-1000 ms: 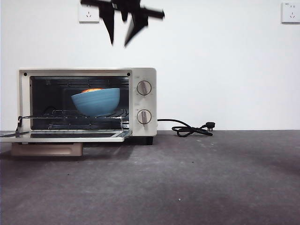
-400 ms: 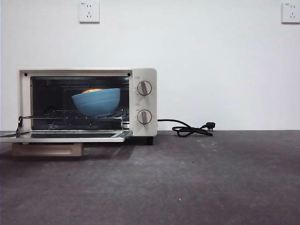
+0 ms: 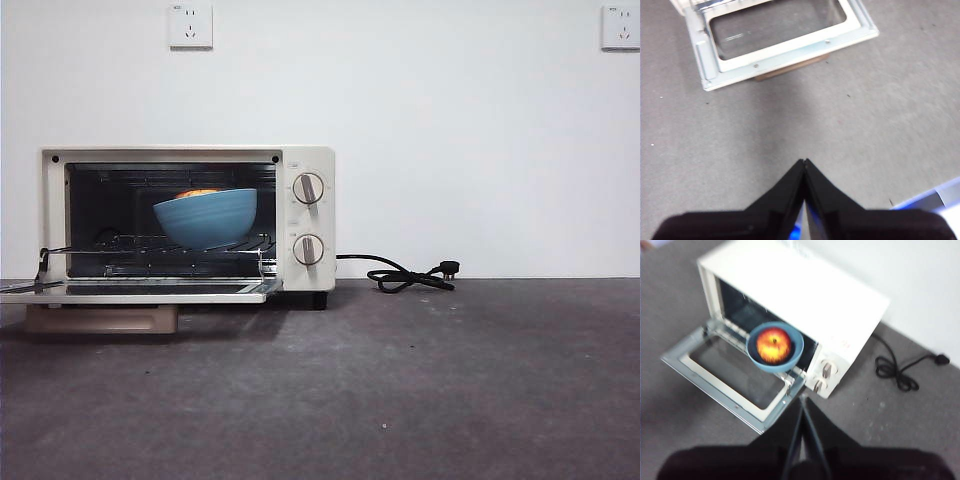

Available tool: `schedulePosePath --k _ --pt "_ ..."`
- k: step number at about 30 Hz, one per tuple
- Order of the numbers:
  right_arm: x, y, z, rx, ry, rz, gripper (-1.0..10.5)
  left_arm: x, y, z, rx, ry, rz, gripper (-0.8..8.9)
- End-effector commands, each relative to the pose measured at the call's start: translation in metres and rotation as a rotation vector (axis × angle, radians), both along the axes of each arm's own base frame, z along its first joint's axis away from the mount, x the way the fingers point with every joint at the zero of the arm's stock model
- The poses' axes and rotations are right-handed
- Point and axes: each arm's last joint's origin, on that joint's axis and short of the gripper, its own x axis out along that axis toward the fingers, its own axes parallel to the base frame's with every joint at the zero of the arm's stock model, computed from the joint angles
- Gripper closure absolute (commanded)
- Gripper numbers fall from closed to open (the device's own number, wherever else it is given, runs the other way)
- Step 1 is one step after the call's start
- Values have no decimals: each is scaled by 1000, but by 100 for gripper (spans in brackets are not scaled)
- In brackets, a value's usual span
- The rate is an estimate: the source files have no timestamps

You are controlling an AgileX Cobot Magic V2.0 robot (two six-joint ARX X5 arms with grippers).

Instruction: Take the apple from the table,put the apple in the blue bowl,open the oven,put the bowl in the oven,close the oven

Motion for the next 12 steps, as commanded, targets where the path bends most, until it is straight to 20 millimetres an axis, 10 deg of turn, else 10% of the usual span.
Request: schedulePosePath --k 1,12 --pt "-23 -28 17 10 -32 26 963 8 3 -11 25 25 29 822" --pt "-95 -140 -11 32 -2 -111 958 60 31 -80 -222 168 132 823"
